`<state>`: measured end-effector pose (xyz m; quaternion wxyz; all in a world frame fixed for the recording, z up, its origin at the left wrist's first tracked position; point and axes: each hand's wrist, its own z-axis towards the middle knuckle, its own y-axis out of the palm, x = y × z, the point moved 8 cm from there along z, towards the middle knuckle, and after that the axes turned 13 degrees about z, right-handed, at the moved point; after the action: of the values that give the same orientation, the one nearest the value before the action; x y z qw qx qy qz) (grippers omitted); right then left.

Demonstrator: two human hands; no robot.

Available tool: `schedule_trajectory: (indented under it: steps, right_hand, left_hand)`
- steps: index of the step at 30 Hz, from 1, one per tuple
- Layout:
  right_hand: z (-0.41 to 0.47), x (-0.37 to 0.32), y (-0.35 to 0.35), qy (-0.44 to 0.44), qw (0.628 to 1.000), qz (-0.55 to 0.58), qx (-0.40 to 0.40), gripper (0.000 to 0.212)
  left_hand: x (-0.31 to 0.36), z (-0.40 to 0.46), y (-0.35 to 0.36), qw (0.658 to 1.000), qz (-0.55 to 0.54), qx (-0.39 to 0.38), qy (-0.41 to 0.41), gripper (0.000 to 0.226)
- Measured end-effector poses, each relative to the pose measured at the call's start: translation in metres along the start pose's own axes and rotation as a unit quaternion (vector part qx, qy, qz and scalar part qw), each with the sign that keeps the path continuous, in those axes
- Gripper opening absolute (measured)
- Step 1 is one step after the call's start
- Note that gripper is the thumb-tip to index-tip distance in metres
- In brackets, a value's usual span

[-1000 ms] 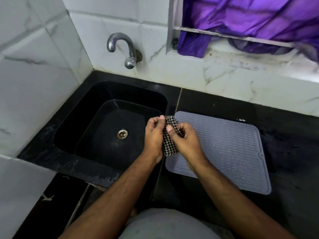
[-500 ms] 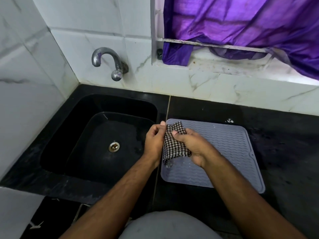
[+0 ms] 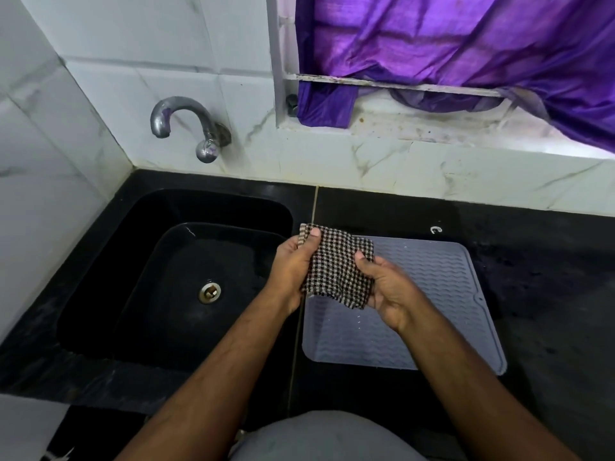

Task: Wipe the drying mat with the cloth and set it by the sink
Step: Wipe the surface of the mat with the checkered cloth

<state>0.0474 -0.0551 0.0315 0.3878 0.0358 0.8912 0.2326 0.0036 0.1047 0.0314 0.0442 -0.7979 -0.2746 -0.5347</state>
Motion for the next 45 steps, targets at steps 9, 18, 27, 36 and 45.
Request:
schedule_trajectory:
  steps: [9,18,27,36,45]
  right_hand:
    - [-0.002,-0.001,0.001,-0.197,0.962,-0.186,0.042,0.036]
    - [0.025,0.009,0.017,0.006,0.996,0.061,-0.060,0.028]
    - [0.061,0.023,-0.060,-0.071,0.981,-0.011,0.178,0.021]
    - [0.092,-0.039,-0.020,-0.302,0.671,-0.674,0.065,0.059]
    - [0.125,-0.004,-0.031,-0.231,0.590,-0.774,0.025,0.062]
  left_hand:
    - [-0.007,0.010,0.029,0.994,0.099,0.007,0.053,0.032]
    - [-0.010,0.022,0.034,0.992,0.118,-0.036,0.016,0.029]
    - [-0.020,0.050,-0.010,0.810,0.549,0.138,0.152,0.020]
    - [-0.078,0.083,0.008,0.667,0.715,0.067,0.200,0.047]
    - [-0.082,0.089,-0.002,0.694,0.681,0.111,0.206,0.043]
